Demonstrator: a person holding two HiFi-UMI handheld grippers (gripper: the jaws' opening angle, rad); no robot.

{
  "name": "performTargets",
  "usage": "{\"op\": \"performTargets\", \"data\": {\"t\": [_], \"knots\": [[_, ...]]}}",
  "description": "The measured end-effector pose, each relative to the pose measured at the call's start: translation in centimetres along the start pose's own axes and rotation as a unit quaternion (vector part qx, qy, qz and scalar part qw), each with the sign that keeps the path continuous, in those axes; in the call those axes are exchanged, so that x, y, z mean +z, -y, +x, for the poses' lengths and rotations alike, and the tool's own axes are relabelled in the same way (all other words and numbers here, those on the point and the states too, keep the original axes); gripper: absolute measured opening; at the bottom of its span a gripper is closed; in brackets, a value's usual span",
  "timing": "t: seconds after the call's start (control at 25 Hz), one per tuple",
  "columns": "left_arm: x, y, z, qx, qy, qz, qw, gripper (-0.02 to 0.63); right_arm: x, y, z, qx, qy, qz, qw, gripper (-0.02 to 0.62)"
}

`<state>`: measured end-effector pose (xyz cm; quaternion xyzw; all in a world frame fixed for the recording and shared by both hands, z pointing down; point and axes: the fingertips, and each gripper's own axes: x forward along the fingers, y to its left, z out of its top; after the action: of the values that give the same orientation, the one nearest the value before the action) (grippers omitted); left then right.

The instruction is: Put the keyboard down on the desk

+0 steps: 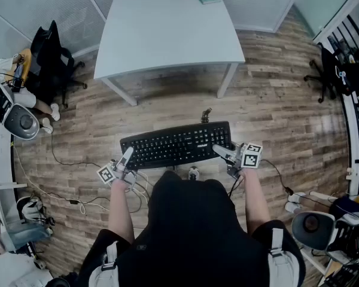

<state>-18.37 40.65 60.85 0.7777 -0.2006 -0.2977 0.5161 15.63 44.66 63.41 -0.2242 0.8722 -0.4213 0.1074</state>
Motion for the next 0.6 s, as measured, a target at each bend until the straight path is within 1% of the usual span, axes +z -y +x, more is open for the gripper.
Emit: {"op": "performTargets", "data": {"t": [0.32,0.48,0.52,0.6], "knots": [[0.0,0.2,-0.3,-0.003,0.002,-0.002,1.0000,0.087,-0.2,-0.3,0.1,-0.002,-0.003,0.001,1.000,0.127],[2.1,-0.8,-0.5,-0.001,0.001,-0.007,1.0000,0.087,0.3,0.1,2.4,-0.007,-0.010,0.005,1.000,0.127],[2.4,-1.0,-0.6,-0.001,0.000,-0.008,1.0000,0.087,0.3,0.2,2.6,-0.007,-0.010,0.005,1.000,0.127],[1.8,-0.7,-0.5,-0.004,-0.001,-0.006,1.0000,0.087,0.2,0.0,1.9,-0.008,-0.009,0.005,1.000,0.127]]}}
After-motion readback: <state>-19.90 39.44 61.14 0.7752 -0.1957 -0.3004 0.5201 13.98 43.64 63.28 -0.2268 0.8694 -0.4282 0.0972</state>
